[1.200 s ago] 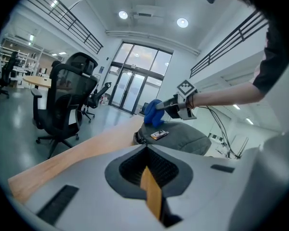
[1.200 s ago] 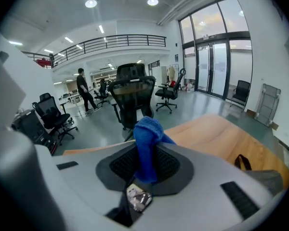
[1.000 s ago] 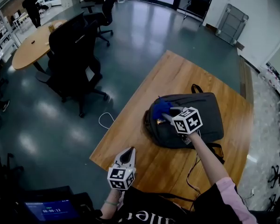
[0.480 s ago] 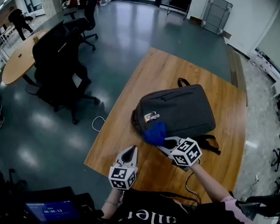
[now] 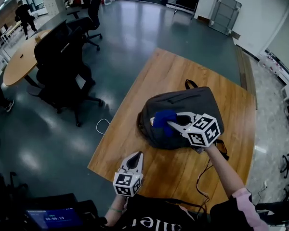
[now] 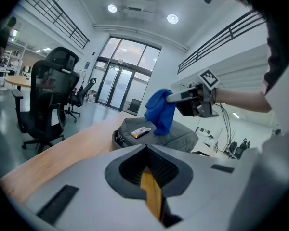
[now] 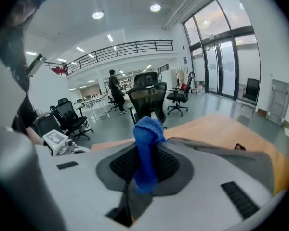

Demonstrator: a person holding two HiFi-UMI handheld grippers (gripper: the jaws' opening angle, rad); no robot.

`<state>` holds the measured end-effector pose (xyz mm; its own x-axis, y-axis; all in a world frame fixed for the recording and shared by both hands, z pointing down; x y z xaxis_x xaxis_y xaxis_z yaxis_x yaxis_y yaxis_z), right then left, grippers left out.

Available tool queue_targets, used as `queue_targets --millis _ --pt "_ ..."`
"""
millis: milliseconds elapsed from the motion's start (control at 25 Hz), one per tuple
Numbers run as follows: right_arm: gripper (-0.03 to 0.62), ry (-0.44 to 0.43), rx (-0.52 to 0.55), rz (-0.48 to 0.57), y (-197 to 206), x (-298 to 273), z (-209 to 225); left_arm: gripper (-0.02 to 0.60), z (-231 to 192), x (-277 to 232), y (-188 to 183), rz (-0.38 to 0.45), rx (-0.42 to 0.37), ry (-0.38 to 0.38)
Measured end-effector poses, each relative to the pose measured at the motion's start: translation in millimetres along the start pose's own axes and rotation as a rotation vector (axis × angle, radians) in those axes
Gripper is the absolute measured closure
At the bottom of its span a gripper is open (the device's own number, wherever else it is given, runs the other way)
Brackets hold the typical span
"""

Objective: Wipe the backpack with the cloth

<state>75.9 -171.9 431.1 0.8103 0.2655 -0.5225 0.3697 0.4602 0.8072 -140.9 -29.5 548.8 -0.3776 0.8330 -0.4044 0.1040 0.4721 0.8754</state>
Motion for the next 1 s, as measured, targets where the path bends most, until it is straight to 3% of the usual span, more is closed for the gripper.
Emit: queue_targets --millis 200,400,560,800,1000 --pt "0.528 0.127 0.077 0.015 -67.5 -12.8 65.9 0.581 -12.8 4.8 -1.6 0.005 0.013 -0.028" --pt "0.528 0.213 0.086 -0.019 -89.9 -26.1 122.3 0.581 -18.1 10.1 2.1 0.007 0.025 -0.061" --pt "0.528 0.239 0.049 -0.079 -74.7 -31.2 140.3 0.581 -23.2 12.7 2.7 0.005 0.036 -0.080" --pt "0.528 0.217 -0.027 -0.161 -27.1 -18.4 129.5 0.581 -16.4 6.8 1.9 0.001 0.025 -0.062" --pt "0.528 0.154 -0.095 -0.073 11.7 8.0 85.8 0.581 -2.1 -0.2 -1.9 -0.005 0.002 -0.017"
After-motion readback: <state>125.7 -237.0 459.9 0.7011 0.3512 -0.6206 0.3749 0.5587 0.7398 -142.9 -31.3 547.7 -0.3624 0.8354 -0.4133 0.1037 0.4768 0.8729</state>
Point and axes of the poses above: the fingertips, and each gripper's own axes: x backward along the fingers, z to its right, y out of its underside, the point moved 9 cm from there along x, backward along the fingers, and after that the axes turned 13 degrees about -y, right-handed, at the moved point
